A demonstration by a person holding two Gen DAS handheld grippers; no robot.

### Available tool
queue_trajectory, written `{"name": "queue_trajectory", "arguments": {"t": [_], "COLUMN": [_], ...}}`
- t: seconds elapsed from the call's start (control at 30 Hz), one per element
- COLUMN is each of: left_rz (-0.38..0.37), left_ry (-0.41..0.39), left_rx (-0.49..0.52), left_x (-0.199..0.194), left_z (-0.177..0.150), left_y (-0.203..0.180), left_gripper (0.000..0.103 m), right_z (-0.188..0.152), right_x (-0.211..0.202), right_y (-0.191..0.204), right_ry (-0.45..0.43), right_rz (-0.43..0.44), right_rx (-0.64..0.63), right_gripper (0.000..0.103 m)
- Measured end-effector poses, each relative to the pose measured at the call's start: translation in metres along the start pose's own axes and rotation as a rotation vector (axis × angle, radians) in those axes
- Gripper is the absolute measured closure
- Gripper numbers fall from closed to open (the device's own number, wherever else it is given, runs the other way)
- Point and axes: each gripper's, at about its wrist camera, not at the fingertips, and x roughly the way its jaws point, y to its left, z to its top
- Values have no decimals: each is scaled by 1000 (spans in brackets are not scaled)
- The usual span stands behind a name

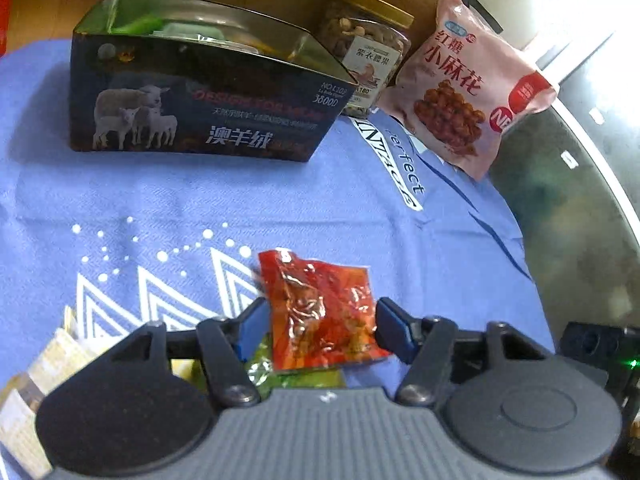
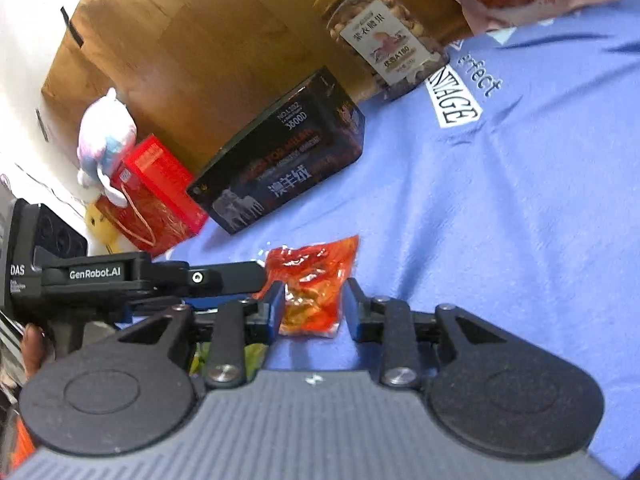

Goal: Organize snacks
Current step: 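Grasp the red spicy snack packet with the left gripper, then lower the red packet into the tin and release it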

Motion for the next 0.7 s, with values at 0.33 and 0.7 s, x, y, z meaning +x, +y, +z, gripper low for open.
{"name": "queue_trajectory", "arguments": {"t": [0.33,0.7], "left_rz": [-7,-156], "left_ry": [-54,-95], "left_rx": [-59,-137], "left_x": [0,-27], "left_z": [3,13], "left_y": [9,23], "left_gripper": [84,84], "right_z": [0,-9], "right_x": [3,7], "right_y": [-3,28], "right_ry": [-22,-23], "right_rz": [24,-13], "right_rx": [12,-202], "right_gripper": [68,34]}}
